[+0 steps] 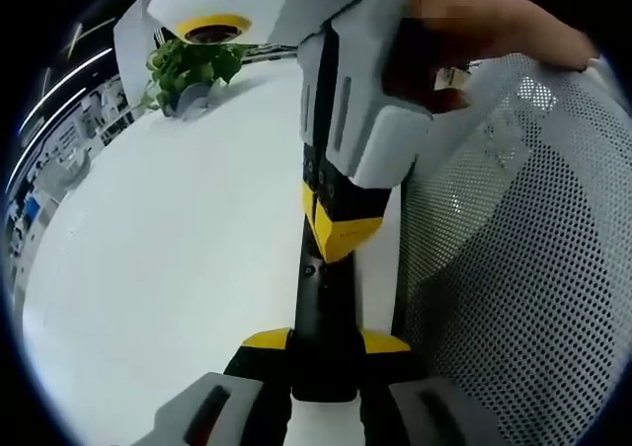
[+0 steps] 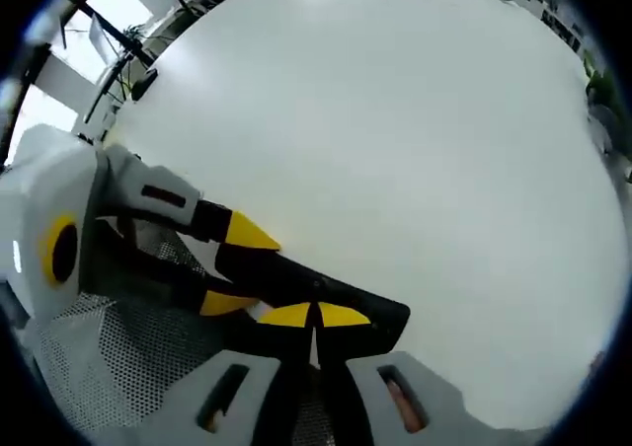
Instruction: Press the specified remote control buttons in sequence, fully releasing each button before pressing the next.
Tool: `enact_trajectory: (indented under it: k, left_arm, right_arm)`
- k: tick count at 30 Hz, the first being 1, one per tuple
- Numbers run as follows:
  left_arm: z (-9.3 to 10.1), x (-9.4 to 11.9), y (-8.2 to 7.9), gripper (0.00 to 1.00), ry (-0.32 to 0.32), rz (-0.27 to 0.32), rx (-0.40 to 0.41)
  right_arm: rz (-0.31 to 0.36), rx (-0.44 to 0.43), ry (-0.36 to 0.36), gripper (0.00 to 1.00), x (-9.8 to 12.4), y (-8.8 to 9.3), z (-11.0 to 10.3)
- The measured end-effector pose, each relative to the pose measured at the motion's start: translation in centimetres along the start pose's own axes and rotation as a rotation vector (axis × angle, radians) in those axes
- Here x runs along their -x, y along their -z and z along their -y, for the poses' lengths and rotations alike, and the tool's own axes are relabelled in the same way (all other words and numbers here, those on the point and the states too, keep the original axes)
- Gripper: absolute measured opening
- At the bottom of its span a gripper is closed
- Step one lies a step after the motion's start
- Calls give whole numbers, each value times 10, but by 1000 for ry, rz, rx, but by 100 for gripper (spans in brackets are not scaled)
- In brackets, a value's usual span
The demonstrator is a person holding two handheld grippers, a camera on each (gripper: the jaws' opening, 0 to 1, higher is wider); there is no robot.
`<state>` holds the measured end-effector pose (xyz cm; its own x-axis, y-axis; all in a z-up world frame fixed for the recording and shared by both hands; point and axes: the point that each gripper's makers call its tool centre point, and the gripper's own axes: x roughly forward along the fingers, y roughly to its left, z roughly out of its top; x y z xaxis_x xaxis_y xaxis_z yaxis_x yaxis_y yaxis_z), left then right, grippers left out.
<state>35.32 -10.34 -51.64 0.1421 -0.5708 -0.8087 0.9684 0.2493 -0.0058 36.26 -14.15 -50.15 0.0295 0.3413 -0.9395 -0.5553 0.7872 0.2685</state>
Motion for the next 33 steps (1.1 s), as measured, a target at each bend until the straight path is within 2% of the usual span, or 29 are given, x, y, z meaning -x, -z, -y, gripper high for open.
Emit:
enact_trajectory:
  k: [8, 13, 23, 29, 33]
  left_arm:
    - [-2, -1, 0, 24, -12, -12, 6]
    - [-7, 0, 0, 24, -35, -21, 9]
    - [-7, -1, 1, 24, -25, -16, 21]
    - [-7, 0, 1, 25, -24, -10, 20]
    - [-7, 0, 1, 25, -25, -4, 25]
  right_arm:
    - [-10, -21, -20, 0, -2, 1, -1]
    - [-38, -1, -18, 0, -7, 4, -3]
    - [-61, 38, -10, 0, -12, 6, -7]
    - [-60, 16, -16, 0, -12, 5, -5]
    - [-66, 30, -3, 0, -14, 7, -7]
